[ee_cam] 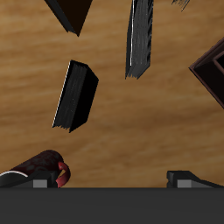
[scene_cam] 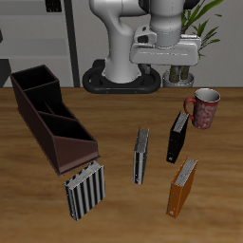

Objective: Place the red mug into the right desk caddy's right compartment

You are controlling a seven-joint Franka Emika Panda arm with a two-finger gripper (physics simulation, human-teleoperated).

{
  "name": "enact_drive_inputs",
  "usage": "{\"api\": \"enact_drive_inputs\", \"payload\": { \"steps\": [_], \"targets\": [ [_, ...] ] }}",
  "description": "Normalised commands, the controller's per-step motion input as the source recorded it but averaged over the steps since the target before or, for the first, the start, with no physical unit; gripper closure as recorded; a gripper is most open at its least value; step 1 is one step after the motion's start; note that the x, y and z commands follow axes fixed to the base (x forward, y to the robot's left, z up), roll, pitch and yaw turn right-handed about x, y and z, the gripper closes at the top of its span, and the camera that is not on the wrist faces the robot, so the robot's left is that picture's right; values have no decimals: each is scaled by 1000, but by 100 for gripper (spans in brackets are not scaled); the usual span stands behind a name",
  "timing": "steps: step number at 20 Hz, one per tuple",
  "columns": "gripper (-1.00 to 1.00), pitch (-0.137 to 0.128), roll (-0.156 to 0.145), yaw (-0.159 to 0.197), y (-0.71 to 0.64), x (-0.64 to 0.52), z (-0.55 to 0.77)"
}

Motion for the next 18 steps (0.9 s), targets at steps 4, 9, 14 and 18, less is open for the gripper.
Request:
{"api": "enact_drive_inputs", "payload": {
  "steps": [4,9,14,18],
  "targets": [
    [-100,-45,56,40,512,-630,-130],
    [-100,-16,-10,-16,310,-456,-143],
    [-100,-47,31,-30,372,-517,-90],
    [-100,-68,-22,-29,307,-313,-2]
  ]
}}
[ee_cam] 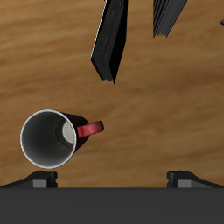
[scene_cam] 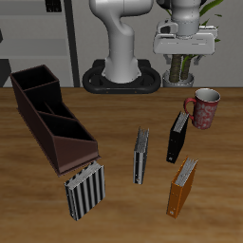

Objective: Place the red mug into the right desk caddy's right compartment

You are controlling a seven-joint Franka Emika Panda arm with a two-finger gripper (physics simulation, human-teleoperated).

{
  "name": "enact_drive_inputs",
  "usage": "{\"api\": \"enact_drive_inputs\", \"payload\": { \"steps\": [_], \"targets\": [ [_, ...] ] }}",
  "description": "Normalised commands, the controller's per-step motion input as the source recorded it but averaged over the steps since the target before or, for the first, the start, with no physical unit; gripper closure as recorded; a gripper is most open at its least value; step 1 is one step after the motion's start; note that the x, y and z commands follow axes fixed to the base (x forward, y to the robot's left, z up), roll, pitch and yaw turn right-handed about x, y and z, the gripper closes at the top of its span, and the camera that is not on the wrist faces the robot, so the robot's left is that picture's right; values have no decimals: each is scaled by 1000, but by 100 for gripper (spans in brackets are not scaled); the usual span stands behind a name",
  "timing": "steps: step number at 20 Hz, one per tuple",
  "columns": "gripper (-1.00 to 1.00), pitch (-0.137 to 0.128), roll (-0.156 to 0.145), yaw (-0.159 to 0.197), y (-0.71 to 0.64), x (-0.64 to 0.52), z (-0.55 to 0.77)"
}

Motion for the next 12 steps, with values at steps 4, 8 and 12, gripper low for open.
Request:
{"api": "enact_drive_inputs", "payload": {
  "steps": [4,8,12],
  "targets": [
    [-100,-9,-1,7,335,-129,-24],
    [-100,-5,4,17,449,-76,-109],
    [-100,10,-8,-13,395,26,-93]
  ]
}}
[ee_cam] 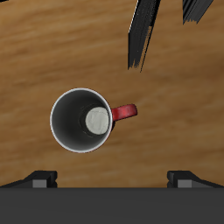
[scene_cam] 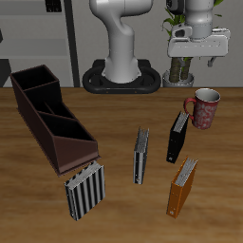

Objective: Place the red mug into the right desk caddy's right compartment

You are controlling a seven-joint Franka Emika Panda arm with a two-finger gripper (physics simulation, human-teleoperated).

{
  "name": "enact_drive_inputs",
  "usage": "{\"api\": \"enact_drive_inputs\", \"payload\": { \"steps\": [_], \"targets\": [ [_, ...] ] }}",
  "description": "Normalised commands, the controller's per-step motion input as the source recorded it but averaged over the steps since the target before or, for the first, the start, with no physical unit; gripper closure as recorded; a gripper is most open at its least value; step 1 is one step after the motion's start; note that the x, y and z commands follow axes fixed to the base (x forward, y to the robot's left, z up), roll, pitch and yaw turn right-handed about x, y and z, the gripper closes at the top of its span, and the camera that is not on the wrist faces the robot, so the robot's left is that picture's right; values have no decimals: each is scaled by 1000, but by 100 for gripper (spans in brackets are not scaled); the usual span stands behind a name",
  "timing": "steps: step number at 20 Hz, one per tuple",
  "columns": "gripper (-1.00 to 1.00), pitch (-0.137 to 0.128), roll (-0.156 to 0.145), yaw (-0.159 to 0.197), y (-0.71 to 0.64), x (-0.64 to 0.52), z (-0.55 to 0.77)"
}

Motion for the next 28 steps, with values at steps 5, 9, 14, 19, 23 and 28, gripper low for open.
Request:
{"api": "enact_drive_inputs", "payload": {
  "steps": [5,9,14,19,23,28],
  "targets": [
    [-100,15,-39,-14,373,244,-52],
    [-100,31,-26,-5,385,321,-66],
    [-100,-5,-17,-3,148,116,7],
    [-100,21,-16,-2,189,136,-142],
    [-100,34,15,23,202,116,-236],
    [-100,30,-14,11,96,141,-215]
  ]
}}
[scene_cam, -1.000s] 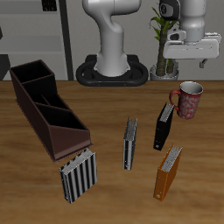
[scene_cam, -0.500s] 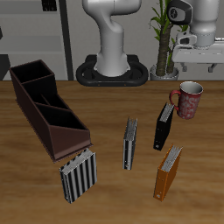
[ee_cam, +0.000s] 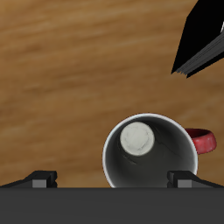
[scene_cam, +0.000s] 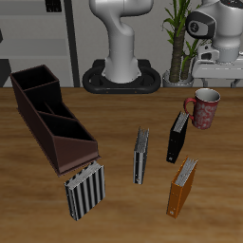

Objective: Place the red mug into the right desk caddy's right compartment

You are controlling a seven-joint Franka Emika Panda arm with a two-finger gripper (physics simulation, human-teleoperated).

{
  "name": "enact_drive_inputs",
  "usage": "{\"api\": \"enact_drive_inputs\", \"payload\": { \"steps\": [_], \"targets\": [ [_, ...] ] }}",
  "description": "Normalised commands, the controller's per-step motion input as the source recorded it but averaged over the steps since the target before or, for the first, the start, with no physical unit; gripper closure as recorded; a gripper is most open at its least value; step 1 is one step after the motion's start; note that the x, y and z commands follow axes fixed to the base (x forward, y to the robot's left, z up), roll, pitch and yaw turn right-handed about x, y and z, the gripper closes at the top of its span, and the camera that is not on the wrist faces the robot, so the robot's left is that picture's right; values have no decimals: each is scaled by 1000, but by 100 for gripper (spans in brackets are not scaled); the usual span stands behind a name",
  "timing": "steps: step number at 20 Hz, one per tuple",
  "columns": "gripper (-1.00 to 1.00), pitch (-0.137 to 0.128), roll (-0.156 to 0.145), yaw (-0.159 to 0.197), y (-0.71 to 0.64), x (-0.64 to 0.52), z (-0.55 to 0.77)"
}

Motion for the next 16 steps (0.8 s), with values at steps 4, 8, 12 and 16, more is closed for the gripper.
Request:
{"api": "enact_drive_inputs", "payload": {
  "steps": [4,8,12,16],
  "targets": [
    [-100,47,-9,-4,69,66,-199],
    [-100,25,10,23,107,59,-318],
    [-100,32,-2,-57,-24,92,-350],
    [-100,22,3,-5,63,-12,-423]
  ]
}}
